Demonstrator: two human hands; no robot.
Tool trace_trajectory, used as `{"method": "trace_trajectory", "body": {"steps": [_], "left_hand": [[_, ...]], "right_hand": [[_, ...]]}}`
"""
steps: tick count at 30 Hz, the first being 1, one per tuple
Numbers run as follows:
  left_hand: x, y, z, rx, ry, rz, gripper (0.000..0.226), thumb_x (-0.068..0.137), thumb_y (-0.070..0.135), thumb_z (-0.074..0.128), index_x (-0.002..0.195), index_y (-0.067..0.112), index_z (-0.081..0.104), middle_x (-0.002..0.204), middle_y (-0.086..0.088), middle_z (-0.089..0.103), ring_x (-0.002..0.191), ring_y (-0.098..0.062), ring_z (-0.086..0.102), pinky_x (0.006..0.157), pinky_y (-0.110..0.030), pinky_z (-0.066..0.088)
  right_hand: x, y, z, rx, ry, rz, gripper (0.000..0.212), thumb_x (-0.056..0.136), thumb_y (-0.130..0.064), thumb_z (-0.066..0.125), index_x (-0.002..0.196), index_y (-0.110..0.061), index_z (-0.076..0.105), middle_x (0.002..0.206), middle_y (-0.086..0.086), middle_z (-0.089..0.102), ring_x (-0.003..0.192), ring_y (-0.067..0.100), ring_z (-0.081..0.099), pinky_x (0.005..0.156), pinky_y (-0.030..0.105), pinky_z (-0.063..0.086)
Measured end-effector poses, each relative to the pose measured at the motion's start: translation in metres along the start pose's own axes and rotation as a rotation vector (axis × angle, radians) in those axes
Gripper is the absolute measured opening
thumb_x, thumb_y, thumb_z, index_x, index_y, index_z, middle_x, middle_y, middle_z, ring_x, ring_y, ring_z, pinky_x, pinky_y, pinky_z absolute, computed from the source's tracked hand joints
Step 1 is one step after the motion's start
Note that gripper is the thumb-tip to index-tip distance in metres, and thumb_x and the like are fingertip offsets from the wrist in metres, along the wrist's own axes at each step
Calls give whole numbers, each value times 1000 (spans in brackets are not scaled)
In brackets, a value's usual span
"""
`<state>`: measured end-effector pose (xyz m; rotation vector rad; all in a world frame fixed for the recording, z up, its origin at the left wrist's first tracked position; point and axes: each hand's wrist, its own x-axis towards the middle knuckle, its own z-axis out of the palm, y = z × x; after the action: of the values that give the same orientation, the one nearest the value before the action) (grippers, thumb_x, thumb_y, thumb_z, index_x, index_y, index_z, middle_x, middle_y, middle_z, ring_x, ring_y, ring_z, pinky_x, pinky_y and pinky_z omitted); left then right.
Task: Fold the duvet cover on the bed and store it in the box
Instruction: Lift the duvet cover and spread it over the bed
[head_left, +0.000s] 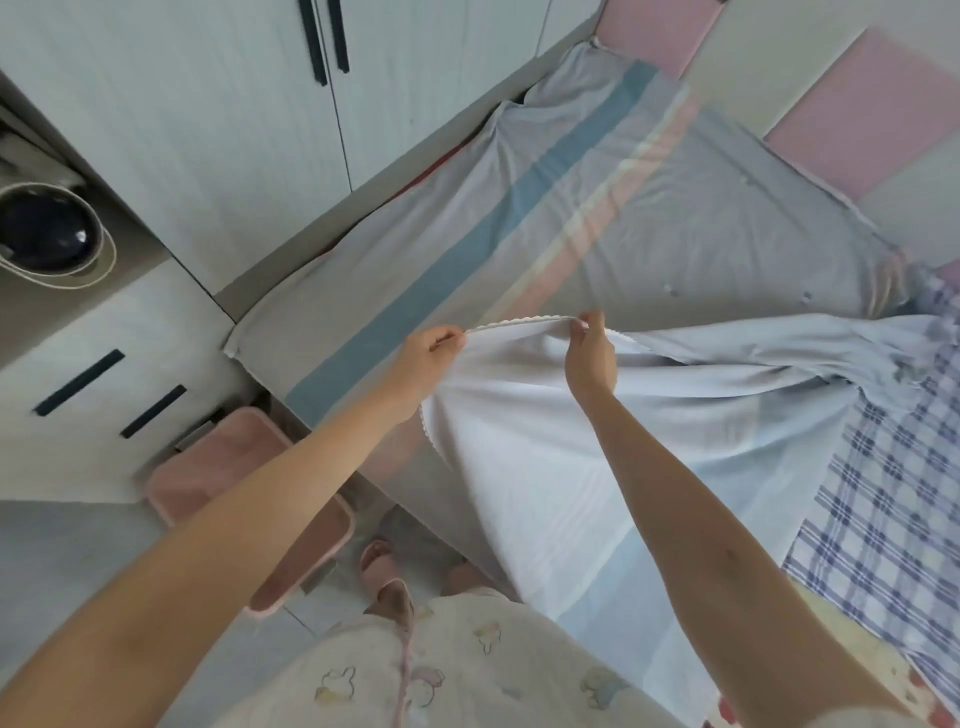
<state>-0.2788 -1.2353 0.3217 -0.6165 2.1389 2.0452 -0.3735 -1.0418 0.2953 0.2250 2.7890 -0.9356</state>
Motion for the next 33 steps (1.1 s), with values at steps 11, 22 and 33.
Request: {"method": "trace_trajectory", "body": {"steps": [11,22,33], "left_hand": [[10,-41,-120,-66,27,-81,25,94,14,56,70,18,55,54,18,45,50,3,38,54,-13,27],[85,-183,-215,-100,278,-184,48,58,50,69,69,7,50,64,-4,38,60,-13,36,55,-27,24],[232,-356,-321,71,792,-55,52,78,23,72,52,13,29,55,-3,20,55,-14,21,55,-28,14]], "right_hand": [[23,-113,88,174,-56,-149,15,102,-22,35,93,-11,38,76,-1,44,76,22,42,54,27,29],[94,-207,278,123,-128,-626,11,98,-13,42,88,-12,43,93,-3,41,90,15,36,73,14,27],[184,-223,525,183,-245,-683,9,96,-9,42,88,-12,45,87,0,47,84,19,42,72,25,33]]}}
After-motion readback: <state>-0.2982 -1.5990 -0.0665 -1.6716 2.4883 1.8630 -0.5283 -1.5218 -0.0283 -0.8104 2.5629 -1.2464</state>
